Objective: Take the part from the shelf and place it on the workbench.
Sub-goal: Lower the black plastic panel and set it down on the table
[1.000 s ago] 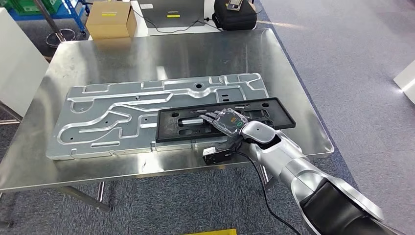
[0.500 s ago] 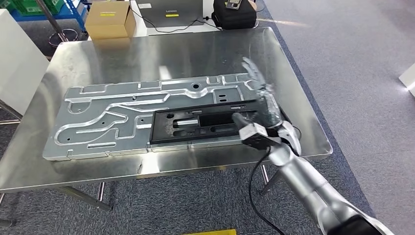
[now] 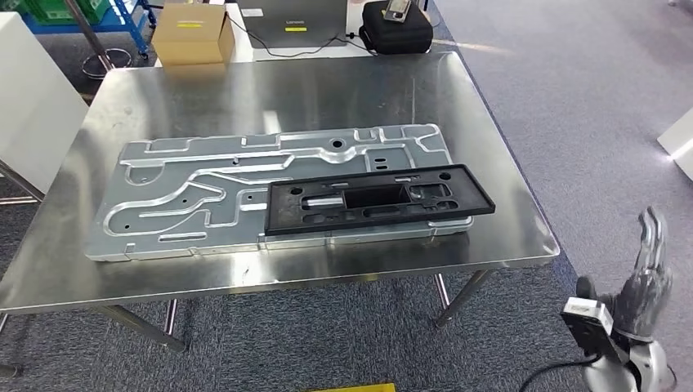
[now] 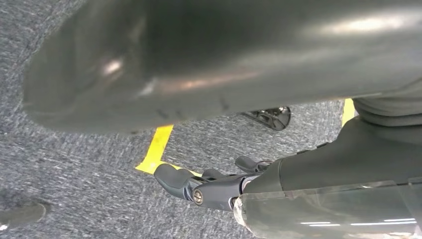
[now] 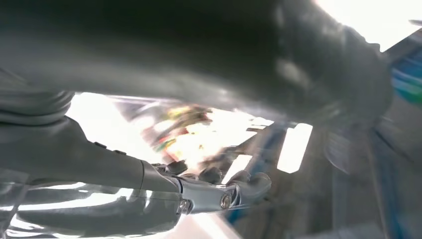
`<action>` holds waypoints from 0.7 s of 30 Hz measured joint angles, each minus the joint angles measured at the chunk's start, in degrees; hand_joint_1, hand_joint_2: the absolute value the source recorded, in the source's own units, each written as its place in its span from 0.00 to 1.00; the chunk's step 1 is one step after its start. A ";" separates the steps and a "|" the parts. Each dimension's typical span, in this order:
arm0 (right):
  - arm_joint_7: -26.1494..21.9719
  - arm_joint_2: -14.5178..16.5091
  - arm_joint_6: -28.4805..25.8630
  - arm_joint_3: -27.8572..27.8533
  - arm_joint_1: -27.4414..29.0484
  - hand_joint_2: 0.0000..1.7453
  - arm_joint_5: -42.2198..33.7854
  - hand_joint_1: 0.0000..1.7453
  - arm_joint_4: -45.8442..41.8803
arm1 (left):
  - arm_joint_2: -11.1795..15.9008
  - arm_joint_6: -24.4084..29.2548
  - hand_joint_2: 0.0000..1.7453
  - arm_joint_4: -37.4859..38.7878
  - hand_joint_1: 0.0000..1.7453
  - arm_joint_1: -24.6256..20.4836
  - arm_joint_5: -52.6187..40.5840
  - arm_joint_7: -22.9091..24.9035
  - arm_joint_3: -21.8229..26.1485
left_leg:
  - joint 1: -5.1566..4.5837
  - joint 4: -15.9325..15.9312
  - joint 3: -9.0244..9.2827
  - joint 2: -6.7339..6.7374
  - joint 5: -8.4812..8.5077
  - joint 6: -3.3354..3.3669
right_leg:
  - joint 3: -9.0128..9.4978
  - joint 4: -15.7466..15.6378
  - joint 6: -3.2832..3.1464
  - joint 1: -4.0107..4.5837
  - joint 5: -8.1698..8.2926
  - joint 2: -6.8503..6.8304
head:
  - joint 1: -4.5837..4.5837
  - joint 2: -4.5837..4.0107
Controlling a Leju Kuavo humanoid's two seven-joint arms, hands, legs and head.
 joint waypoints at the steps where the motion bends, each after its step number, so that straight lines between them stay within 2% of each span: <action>1: 0.01 0.69 -0.01 -3.22 1.02 0.00 1.74 0.00 4.03 | -0.23 -0.19 0.00 0.00 0.00 0.06 -0.19 0.04 0.00 | 0.05 -0.28 -0.23 -0.01 0.55 0.51 | -0.43 1.24 0.29 -0.12 -1.55 0.06 | 0.03 0.00; 2: 0.02 1.33 -0.04 -6.28 1.74 0.00 3.18 0.00 8.15 | -0.44 -0.40 0.00 0.00 0.00 0.15 -0.34 0.03 0.00 | 0.04 -0.44 -0.64 -0.01 1.07 0.89 | -1.25 3.58 0.49 -0.25 -3.92 0.16 | 0.07 0.00; 4: 0.01 2.45 -0.09 -11.07 2.81 0.00 6.04 0.00 15.47 | -0.77 -0.77 0.00 0.00 0.00 0.37 -0.57 -0.06 0.00 | -0.26 -0.37 -1.78 0.01 1.85 1.21 | -3.37 10.47 0.79 -0.34 -8.89 0.28 | 0.06 0.00; 5: 0.13 3.11 -0.10 -13.30 3.20 0.00 8.09 0.00 19.22 | -0.89 -0.89 0.00 0.00 0.00 0.46 -0.73 -0.14 0.00 | -0.38 -0.28 -2.38 0.04 2.21 1.21 | -3.92 13.29 0.90 -0.38 -10.10 0.30 | 0.05 0.00; 6: 0.43 3.84 -0.11 -15.53 3.46 0.00 10.48 0.00 23.17 | -1.01 -0.99 0.00 0.00 0.00 0.53 -0.94 -0.25 -0.01 | -0.48 -0.14 -3.00 0.07 2.56 1.18 | -3.63 14.51 0.96 -0.45 -10.06 0.30 | 0.04 0.00; 7: 1.02 4.57 -0.11 -17.80 3.53 0.00 12.99 0.00 27.34 | -1.10 -1.08 0.00 0.00 0.00 0.59 -1.21 -0.39 -0.01 | -0.56 0.05 -3.62 0.07 2.89 1.09 | -2.22 13.53 0.95 -0.54 -8.86 0.30 | 0.04 0.00; 9: 3.21 5.87 -0.06 -21.92 3.18 0.00 17.46 0.00 35.32 | -1.28 -1.19 0.00 0.00 0.00 0.68 -1.68 -0.60 -0.02 | -0.64 0.52 -4.64 0.06 3.42 0.74 | 3.03 6.59 0.76 -0.73 -6.27 0.28 | 0.04 0.00; 10: 4.77 6.42 0.15 -23.51 2.87 0.00 19.28 0.00 38.75 | -1.39 -1.21 0.00 0.01 0.00 0.72 -1.83 -0.65 -0.02 | -0.69 0.70 -4.95 0.07 3.69 0.45 | 5.58 2.82 0.53 -0.63 -5.73 0.35 | -0.02 0.00; 11: 6.58 7.01 0.65 -24.71 2.53 0.00 20.93 0.00 41.76 | -1.48 -1.21 0.00 0.01 0.00 0.74 -1.95 -0.66 -0.02 | -0.72 0.75 -5.04 0.11 3.98 0.09 | 7.22 0.15 0.24 -0.46 -5.67 0.44 | -0.10 0.00; 12: 8.89 7.56 1.60 -25.74 2.07 0.00 22.63 0.00 44.88 | -1.56 -1.21 0.00 0.01 0.00 0.72 -2.03 -0.66 -0.02 | -0.69 0.72 -5.08 0.18 4.35 -0.30 | 7.98 -1.37 -0.09 -0.19 -5.85 0.54 | -0.16 0.00; 14: 14.74 8.53 5.07 -26.96 1.22 0.00 25.94 0.00 50.61 | -1.69 -1.21 0.00 0.01 0.00 0.71 -2.19 -0.67 -0.03 | -0.55 0.51 -5.13 0.25 5.01 -1.13 | 7.65 -1.98 -0.95 0.12 -5.06 0.58 | -0.22 0.00; 15: 18.30 8.92 7.68 -27.23 0.83 0.00 27.55 0.00 53.16 | -1.74 -1.23 0.00 0.02 0.00 0.74 -2.27 -0.67 -0.04 | -0.43 0.84 -5.41 0.26 4.51 -1.46 | 7.30 -2.16 -1.42 0.11 -4.58 0.48 | -0.22 0.00; 16: 21.75 9.35 10.68 -27.28 0.51 0.00 28.82 0.00 55.15 | -1.82 -1.30 0.00 0.02 0.00 0.84 -2.39 -0.67 -0.04 | -0.35 1.99 -5.87 0.24 2.86 -1.72 | 6.76 -2.29 -1.97 0.04 -3.98 0.38 | -0.26 0.00; 17: 25.23 9.82 14.30 -27.29 0.22 0.00 29.76 0.00 56.99 | -1.93 -1.40 0.00 0.03 0.00 0.94 -2.63 -0.67 -0.04 | -0.28 4.24 -6.58 0.23 0.18 -1.90 | 6.08 -2.39 -2.42 -0.02 -3.33 0.28 | -0.31 0.00; 19: 30.27 10.83 21.07 -27.36 -0.34 0.00 30.34 0.00 59.71 | -2.19 -1.67 0.00 0.04 0.00 1.05 -3.13 -0.66 -0.05 | -0.23 11.11 -8.14 0.23 -5.86 -2.02 | 4.40 -2.27 -2.99 0.25 -2.03 0.21 | -0.40 0.00; 20: 32.08 11.32 23.98 -27.46 -0.57 0.00 30.29 0.00 60.81 | -2.26 -1.79 0.00 0.04 0.00 1.04 -3.42 -0.64 -0.05 | -0.23 14.30 -8.45 0.23 -7.41 -2.02 | 3.44 -2.17 -3.07 0.41 -1.36 0.20 | -0.41 0.00; 21: 33.33 11.76 26.40 -27.57 -0.79 0.00 30.23 0.00 61.70 | -2.28 -1.88 0.00 0.04 0.00 1.03 -3.70 -0.57 -0.07 | -0.26 16.23 -8.09 0.23 -7.50 -1.93 | 2.46 -2.02 -3.12 0.56 -0.72 0.20 | -0.41 0.00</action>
